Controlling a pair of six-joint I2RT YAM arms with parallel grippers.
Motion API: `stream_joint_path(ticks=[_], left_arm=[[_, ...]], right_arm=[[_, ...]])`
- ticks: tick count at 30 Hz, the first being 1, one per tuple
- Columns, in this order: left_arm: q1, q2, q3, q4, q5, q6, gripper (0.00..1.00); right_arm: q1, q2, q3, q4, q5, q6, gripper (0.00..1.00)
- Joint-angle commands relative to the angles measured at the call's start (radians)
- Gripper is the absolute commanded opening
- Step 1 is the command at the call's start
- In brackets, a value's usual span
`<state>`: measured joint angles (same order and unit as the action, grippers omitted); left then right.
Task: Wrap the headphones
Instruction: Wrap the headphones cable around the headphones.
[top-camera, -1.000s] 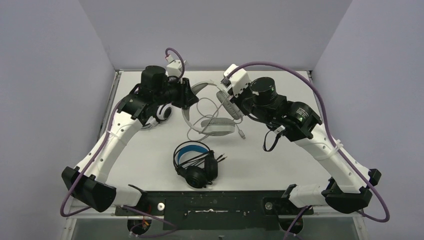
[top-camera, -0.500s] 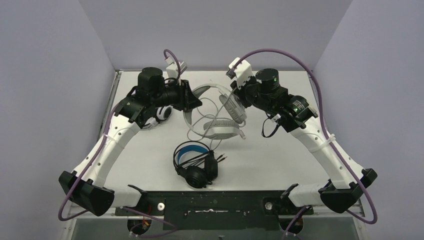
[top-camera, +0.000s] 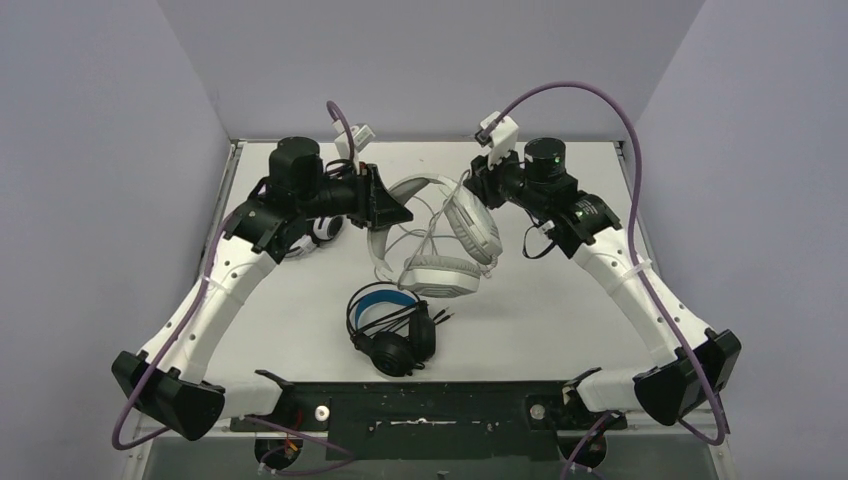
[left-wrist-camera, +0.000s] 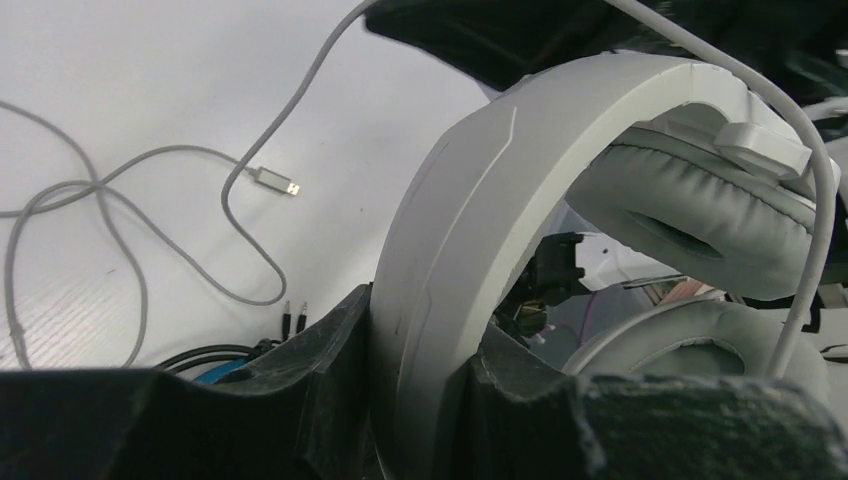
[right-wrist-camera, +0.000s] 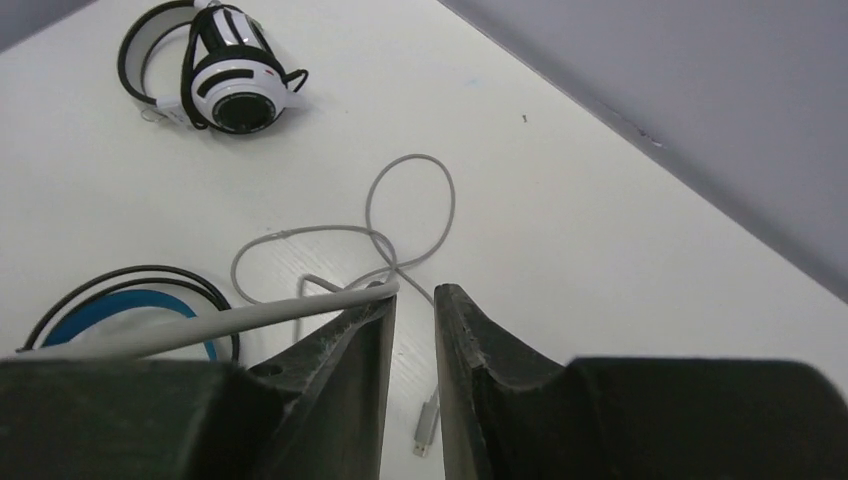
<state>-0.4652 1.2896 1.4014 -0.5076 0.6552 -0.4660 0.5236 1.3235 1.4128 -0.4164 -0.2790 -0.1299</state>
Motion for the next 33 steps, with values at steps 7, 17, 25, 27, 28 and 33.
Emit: stream_joint_path(ticks=[7,17,25,27,28,33], left_arm=[[-0.006,-0.077,0.053,0.175,0.078,-0.228,0.00],[0.003,-0.037,0.038,0.330,0.042,-0.484,0.00],[0.035,-0.051,0.066,0.367,-0.044,-0.593,0.00],[0.048,-0.052,0.073,0.372,-0.050,-0.614,0.00],[0.053,-0.053,0.077,0.371,-0.054,-0.622,0.00],[0.076,-0.056,0.102,0.375,-0.073,-0.651,0.00]], right_arm=[[-0.022,0.029,-0.175,0.385,-0.153,0.309,0.47],[-0.031,0.102,-0.271,0.552,-0.211,0.432,0.71],[-0.056,0.149,-0.444,0.792,-0.216,0.536,0.81],[-0.058,0.171,-0.471,0.840,-0.228,0.547,0.82],[-0.056,0.181,-0.485,0.868,-0.242,0.547,0.83],[-0.056,0.237,-0.557,0.994,-0.269,0.541,0.83]])
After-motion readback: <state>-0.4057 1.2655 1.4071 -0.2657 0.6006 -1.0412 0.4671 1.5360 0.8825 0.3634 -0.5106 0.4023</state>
